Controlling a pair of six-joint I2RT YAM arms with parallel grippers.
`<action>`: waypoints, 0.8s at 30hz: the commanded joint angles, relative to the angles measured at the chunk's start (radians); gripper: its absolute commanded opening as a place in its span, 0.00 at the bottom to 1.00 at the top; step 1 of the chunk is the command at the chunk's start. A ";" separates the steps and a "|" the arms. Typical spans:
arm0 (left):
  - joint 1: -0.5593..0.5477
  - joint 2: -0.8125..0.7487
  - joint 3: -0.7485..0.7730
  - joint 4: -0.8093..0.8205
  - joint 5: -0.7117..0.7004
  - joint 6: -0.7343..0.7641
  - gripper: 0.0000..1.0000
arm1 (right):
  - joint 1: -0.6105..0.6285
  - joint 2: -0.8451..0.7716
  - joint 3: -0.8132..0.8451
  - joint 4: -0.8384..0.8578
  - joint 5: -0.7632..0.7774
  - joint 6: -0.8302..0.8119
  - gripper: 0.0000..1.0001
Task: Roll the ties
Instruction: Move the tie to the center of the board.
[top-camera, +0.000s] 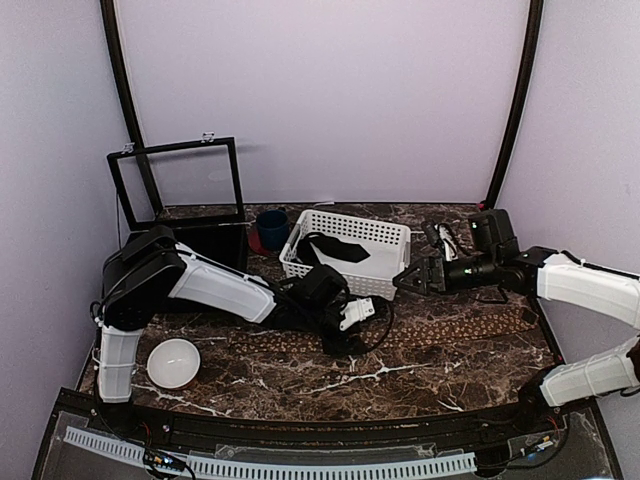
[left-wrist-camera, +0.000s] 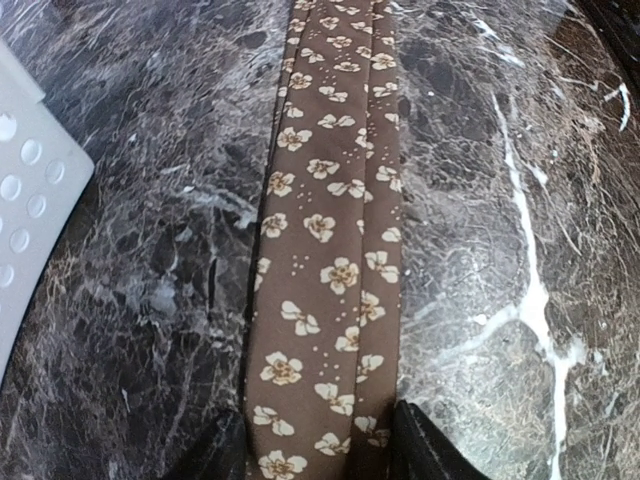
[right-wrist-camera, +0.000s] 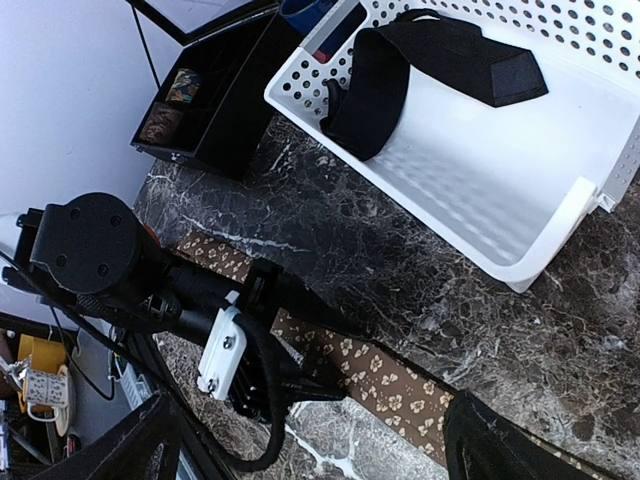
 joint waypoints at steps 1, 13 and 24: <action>-0.020 -0.009 -0.007 -0.076 -0.069 0.060 0.50 | -0.011 0.000 -0.011 0.019 -0.017 -0.016 0.91; -0.057 -0.063 -0.030 -0.024 -0.108 0.050 0.67 | -0.036 -0.005 -0.040 0.024 -0.037 -0.012 0.91; 0.019 -0.040 -0.022 -0.090 0.049 -0.060 0.80 | -0.064 -0.017 -0.073 0.049 -0.077 0.017 0.91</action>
